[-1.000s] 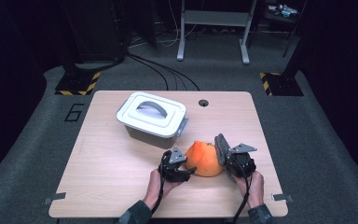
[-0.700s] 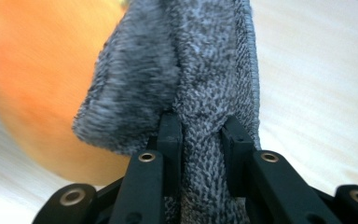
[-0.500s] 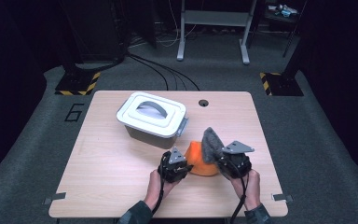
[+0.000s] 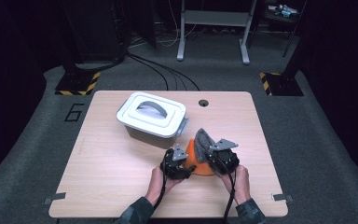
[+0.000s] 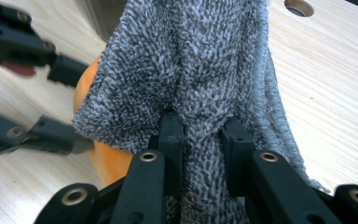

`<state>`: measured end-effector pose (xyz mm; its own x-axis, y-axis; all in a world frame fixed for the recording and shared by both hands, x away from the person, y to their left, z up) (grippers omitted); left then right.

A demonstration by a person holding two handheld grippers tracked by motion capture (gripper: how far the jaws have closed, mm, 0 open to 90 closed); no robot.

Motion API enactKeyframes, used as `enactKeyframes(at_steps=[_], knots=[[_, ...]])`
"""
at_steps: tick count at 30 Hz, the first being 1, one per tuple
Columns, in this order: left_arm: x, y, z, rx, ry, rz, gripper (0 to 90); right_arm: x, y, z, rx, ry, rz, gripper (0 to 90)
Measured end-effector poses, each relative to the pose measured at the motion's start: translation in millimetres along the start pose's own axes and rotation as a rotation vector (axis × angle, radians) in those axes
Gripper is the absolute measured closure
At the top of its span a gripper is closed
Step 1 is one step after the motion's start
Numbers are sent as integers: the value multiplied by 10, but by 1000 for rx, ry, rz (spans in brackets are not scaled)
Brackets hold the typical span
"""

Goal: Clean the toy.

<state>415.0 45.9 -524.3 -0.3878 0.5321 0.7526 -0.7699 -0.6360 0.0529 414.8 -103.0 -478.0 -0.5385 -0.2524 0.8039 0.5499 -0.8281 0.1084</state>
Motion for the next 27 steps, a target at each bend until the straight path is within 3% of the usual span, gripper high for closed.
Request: enactKeyframes(at_steps=[4, 7, 9, 10, 11, 13, 14, 16, 18, 19, 22, 23, 27], knots=[[37, -13, 0, 26, 13, -22, 711, 40, 19, 3, -3, 12, -2, 739], [86, -3, 7, 54, 32, -45, 741, 254, 24, 50, -14, 57, 8, 737], [125, 20, 10, 75, 35, -73, 755, 500, -96, 97, 27, 97, 27, 737], [150, 43, 16, 92, 42, -89, 755, 500, -96, 97, 27, 97, 27, 737], [177, 60, 19, 100, 42, -96, 758, 548, -196, 117, 69, 87, 24, 737], [224, 87, 8, 119, 34, -114, 758, 525, -237, 115, 78, 66, 16, 737], [231, 95, 0, 132, 37, -120, 758, 453, -249, 98, 94, 26, -18, 737], [220, 102, -33, 122, 23, -108, 757, 307, -202, 57, 100, -12, -32, 739], [193, 104, -45, 144, 33, -126, 756, 177, -94, 9, 44, -8, 4, 740], [190, 98, -39, 131, 33, -121, 756, 148, -33, -14, 23, -1, 17, 740], [177, 106, -29, 132, 37, -113, 757, 147, 22, -36, 11, -7, 7, 739], [174, 99, -35, 134, 43, -117, 756, 143, 103, -82, -23, -23, 6, 739], [158, 82, -53, 136, 50, -119, 751, 100, 208, -148, -51, -25, 6, 739]])
Point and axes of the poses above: each handheld gripper's, and its own axes: x roughly backward along the jaws, z roughly out of its top, y roughly to its right, the point moved 5 cm from there along -x, roughly forward along the jaws, and after that the axes turned 11 degrees about -y, right-handed, at the moved point
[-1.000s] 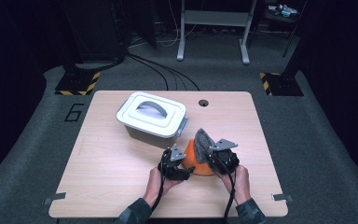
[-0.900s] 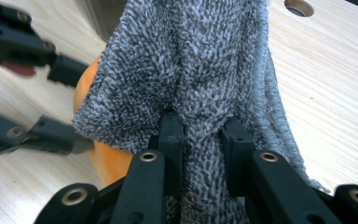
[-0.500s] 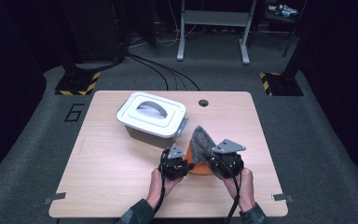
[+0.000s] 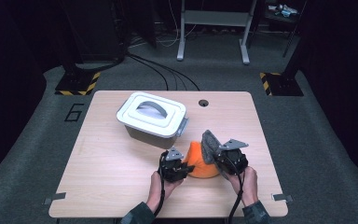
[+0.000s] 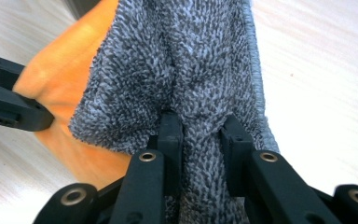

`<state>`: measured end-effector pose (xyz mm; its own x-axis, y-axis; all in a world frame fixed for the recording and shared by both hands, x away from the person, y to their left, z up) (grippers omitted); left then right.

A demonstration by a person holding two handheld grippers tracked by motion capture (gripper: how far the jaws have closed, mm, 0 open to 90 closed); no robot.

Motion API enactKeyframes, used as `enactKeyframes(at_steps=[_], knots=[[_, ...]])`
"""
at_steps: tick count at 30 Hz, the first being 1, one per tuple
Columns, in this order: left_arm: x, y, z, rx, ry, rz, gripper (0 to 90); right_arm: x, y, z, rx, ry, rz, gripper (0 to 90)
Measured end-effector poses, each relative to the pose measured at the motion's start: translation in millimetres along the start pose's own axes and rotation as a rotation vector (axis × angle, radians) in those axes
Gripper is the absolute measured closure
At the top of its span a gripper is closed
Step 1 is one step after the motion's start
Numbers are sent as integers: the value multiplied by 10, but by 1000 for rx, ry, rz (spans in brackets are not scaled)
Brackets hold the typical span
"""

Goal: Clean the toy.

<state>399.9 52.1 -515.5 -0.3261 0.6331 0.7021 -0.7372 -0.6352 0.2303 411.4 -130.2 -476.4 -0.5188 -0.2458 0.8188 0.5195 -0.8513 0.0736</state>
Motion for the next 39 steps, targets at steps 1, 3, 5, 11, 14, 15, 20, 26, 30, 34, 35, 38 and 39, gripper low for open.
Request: enactKeyframes(at_steps=[1, 3, 5, 11, 14, 15, 20, 26, 30, 34, 35, 38, 39], knots=[[-1, 2, 7, -10, 0, 4, 740, -16, 22, -13, -14, 7, 16, 739], [10, 3, 27, -38, -4, 6, 562, -51, 4, -25, -22, 1, 16, 740], [54, -8, 27, -64, 4, 28, 499, -67, 2, -28, -13, -5, -7, 741], [5, -74, 2, -96, -18, 42, 299, -98, 73, -34, -51, 12, 40, 741], [-112, -51, 10, -108, -49, 60, 365, -130, 88, -3, -43, 16, 22, 741], [-126, -53, 21, -104, -48, 71, 365, -130, 88, -3, -43, 16, 22, 741], [-115, -78, 39, -79, -43, 72, 625, -123, 77, 36, -35, 28, -1, 740], [-90, -77, 40, -60, -48, 80, 686, 230, -56, 134, 19, 103, -15, 739], [-85, -74, 38, -56, -49, 80, 692, 256, -300, 172, 74, 88, 7, 738], [-84, -87, 22, -41, -32, 67, 732, 20, -235, 119, 60, 34, -16, 741], [-84, -83, 24, -41, -30, 67, 732, 20, -235, 119, 60, 34, -16, 741], [-86, -86, 28, -51, -30, 65, 734, 7, -61, 38, 16, 13, -15, 741], [-86, -90, 28, -53, -29, 67, 734, 3, -38, 13, 4, 4, -24, 741]])
Point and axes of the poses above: each handheld gripper's, and its own axes: x roughly backward along the jaws, z roughly out of its top, y roughly to its right, the point moved 5 cm from there along -x, roughly forward along the jaws, and after that the axes turned 11 degrees about -y, right-handed, at the moved point
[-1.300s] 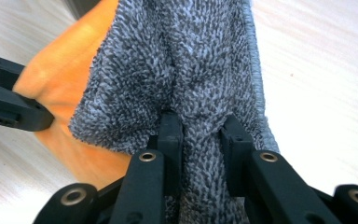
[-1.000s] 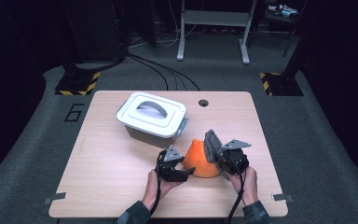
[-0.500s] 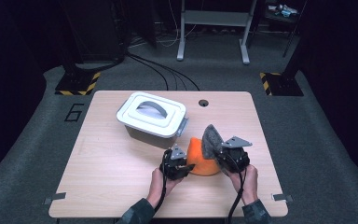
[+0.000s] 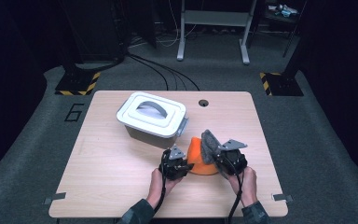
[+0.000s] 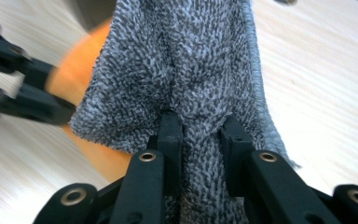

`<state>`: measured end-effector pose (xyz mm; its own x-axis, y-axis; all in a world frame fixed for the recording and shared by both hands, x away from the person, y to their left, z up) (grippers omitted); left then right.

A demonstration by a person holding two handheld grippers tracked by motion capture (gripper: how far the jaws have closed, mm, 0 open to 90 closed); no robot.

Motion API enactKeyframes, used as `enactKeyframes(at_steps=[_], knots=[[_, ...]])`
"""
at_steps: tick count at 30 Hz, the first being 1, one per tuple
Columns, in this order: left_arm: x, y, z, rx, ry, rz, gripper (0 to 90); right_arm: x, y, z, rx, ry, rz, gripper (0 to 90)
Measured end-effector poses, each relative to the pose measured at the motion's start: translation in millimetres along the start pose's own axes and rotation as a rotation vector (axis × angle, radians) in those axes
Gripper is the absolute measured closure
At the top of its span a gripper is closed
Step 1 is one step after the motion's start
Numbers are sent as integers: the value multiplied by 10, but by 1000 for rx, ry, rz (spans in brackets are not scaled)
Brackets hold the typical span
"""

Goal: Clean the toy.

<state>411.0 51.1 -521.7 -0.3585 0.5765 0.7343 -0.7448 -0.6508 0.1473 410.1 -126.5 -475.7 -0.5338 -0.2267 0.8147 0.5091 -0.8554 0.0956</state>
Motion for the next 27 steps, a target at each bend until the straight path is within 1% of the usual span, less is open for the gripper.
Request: enactKeyframes(at_steps=[1, 2, 3, 4, 5, 6, 7, 8, 9, 10, 11, 12, 13, 14, 15, 16, 17, 18, 19, 20, 21, 22, 23, 24, 26, 27], knots=[[-1, 2, 0, 1, -2, -3, 734, -9, 32, -31, -10, -5, -6, 741], [-5, 9, 2, 1, 1, -6, 734, -18, 62, -61, -12, -6, 1, 741], [-6, 15, 3, 2, 0, -3, 733, -29, 83, -85, -25, -14, -3, 740], [-7, 16, 5, -2, -2, 0, 733, -39, 106, -104, -27, -14, -8, 740], [-11, 15, 8, -6, -1, 3, 733, -50, 114, -118, -36, -12, 4, 740], [-11, 9, 9, -10, -3, 7, 732, -54, 119, -128, -39, -20, 1, 740], [-12, 7, 12, -10, -1, 8, 730, -59, 120, -125, -34, -13, -5, 740], [-12, 3, 14, -10, -3, 14, 720, -62, 103, -126, -46, -17, 0, 740], [-5, -4, 15, -17, -12, 23, 695, -71, 108, -120, -39, -13, -1, 741], [-2, -5, 23, -21, -9, 30, 643, -80, 111, -113, -37, -8, -3, 741], [14, -7, 33, -39, -14, 64, 579, -82, 111, -114, -33, -12, -1, 741], [22, -3, 39, -45, -12, 88, 465, -89, 109, -112, -40, -14, -5, 741], [27, 12, 45, -67, -15, 114, 417, -94, 115, -111, -35, -9, -3, 741], [20, 29, 49, -86, -18, 127, 397, -96, 117, -114, -44, -10, -3, 741], [-6, 52, 48, -115, -25, 134, 394, -104, 121, -111, -46, -6, 0, 741], [-26, 59, 49, -129, -19, 132, 431, -104, 132, -113, -48, -6, 7, 741], [-45, 66, 50, -132, -11, 135, 472, -102, 137, -116, -48, -9, 9, 741], [-58, 69, 48, -137, -13, 125, 544, -102, 141, -114, -46, -7, 6, 741], [-69, 65, 50, -125, -11, 119, 597, -99, 134, -112, -53, -7, 9, 741], [-65, 57, 51, -115, -7, 109, 661, -97, 135, -109, -48, -3, 8, 740], [-54, 50, 51, -95, -5, 99, 696, -92, 138, -102, -44, 2, 3, 740], [-39, 37, 52, -77, -5, 86, 732, -77, 131, -92, -53, 9, 2, 740], [-12, 33, 53, -63, -6, 77, 765, -54, 135, -80, -42, 19, 0, 739], [9, 35, 53, -55, -6, 69, 788, -8, 126, -63, -44, 22, -7, 738], [38, 55, 54, -26, -4, 42, 801, 87, 111, -29, -25, 46, -32, 738], [38, 55, 54, -26, -4, 42, 804, 133, 89, -18, -24, 50, -38, 738]])
Point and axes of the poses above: each handheld gripper's, and its own axes: x roughly backward along the jaws, z roughly out of its top, y roughly to its right, the point moved 5 cm from there along -x, roughly forward along the jaws, and after that the axes turned 11 degrees about -y, right-handed, at the moved point
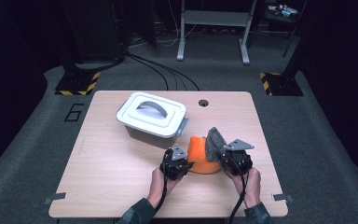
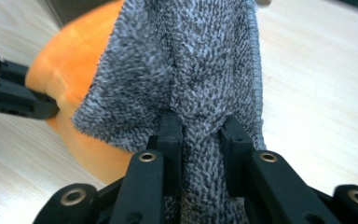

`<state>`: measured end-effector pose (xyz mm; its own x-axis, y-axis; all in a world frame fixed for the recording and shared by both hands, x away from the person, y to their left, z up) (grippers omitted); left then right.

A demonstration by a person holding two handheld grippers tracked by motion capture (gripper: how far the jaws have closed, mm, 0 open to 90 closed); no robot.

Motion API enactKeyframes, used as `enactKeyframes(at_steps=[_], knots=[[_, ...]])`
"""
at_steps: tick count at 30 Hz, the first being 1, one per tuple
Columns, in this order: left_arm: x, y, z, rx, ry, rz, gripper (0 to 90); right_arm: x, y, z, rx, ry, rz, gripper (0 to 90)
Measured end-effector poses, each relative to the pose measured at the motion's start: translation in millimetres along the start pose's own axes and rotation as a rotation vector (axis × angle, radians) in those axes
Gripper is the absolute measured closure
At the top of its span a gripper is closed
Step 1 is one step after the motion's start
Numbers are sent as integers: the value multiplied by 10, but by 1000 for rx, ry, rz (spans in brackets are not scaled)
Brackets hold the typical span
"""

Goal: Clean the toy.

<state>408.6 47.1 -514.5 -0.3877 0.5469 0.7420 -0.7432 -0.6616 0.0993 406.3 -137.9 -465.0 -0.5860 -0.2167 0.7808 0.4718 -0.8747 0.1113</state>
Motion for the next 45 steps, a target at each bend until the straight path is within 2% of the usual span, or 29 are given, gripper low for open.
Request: enactKeyframes(at_steps=[1, 2, 5, 6, 8, 10, 11, 13, 14, 15, 17, 19, 21, 23, 24, 26, 27, 29, 30, 32, 33, 35, 36, 37, 41, 45], knots=[[18, 11, 0, 23, 2, -23, 804, 0, 0, 0, 0, 0, 0, 738], [37, 19, 3, 32, 5, -28, 808, 58, -39, 17, 13, 8, 7, 738], [84, 53, 12, 37, 6, -52, 809, 175, -141, 72, 58, 38, 17, 737], [100, 67, 15, 34, 5, -56, 810, 195, -175, 92, 55, 48, 29, 737], [109, 85, 13, 26, -3, -62, 809, 197, -272, 141, 86, 53, 60, 737], [88, 77, 3, 33, -8, -63, 808, 72, -378, 158, 106, -9, 52, 737], [73, 65, -5, 37, -10, -63, 807, 9, -376, 153, 119, -20, 38, 738], [45, 37, -27, 57, -2, -74, 807, -64, -324, 146, 95, -23, 59, 739], [41, 30, -28, 55, -1, -69, 807, -81, -258, 134, 69, -23, 50, 738], [40, 23, -28, 52, -1, -73, 807, -94, -205, 120, 64, -29, 30, 738], [31, 24, -27, 46, -2, -68, 806, -138, -65, 65, 10, -39, 50, 738], [19, 17, -25, 45, 2, -72, 804, -181, 32, 2, -17, -62, 29, 738], [12, 18, -25, 45, 4, -74, 797, -219, 94, -44, -36, -62, 48, 738], [19, 29, -11, 24, 5, -55, 752, -240, 93, -59, -38, -72, 49, 738], [29, 36, 0, -10, 2, -21, 693, -247, 86, -54, -34, -64, 44, 738], [37, 57, 21, -104, -5, 72, 532, -258, 71, -47, -41, -68, 42, 738], [14, 61, 20, -120, -21, 81, 473, -265, 69, -46, -46, -63, 39, 738], [-54, 53, 26, -124, -36, 95, 391, -272, 62, -51, -39, -55, 52, 739], [-72, 51, 31, -125, -32, 96, 414, -279, 51, -52, -45, -47, 55, 739], [-100, 35, 41, -115, -14, 84, 532, -282, 38, -54, -42, -45, 47, 738], [-97, 20, 41, -98, -8, 67, 601, -283, 58, -51, -24, -37, 43, 738], [-68, -6, 35, -65, 4, 30, 704, -266, 64, -48, -39, -31, 50, 737], [-50, -17, 32, -34, 17, 2, 737, -239, 75, -50, -26, -25, 58, 737], [-30, -25, 27, -14, 25, -16, 764, -202, 73, -32, -39, -14, 54, 736], [54, -9, 17, 35, 30, -91, 811, -4, 37, 40, -5, 25, 46, 735], [132, 30, 8, 64, 38, -127, 812, 215, -120, 148, 40, 61, 78, 735]])
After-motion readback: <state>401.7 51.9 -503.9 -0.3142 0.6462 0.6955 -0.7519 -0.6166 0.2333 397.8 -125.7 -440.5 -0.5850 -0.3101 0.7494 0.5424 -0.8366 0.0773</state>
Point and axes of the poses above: each handheld gripper's, and its own axes: x roughly backward along the jaws, z roughly out of its top, y roughly to its right, the point moved 5 cm from there along -x, roughly forward along the jaws, and after that the axes turned 11 degrees about -y, right-handed, at the moved point
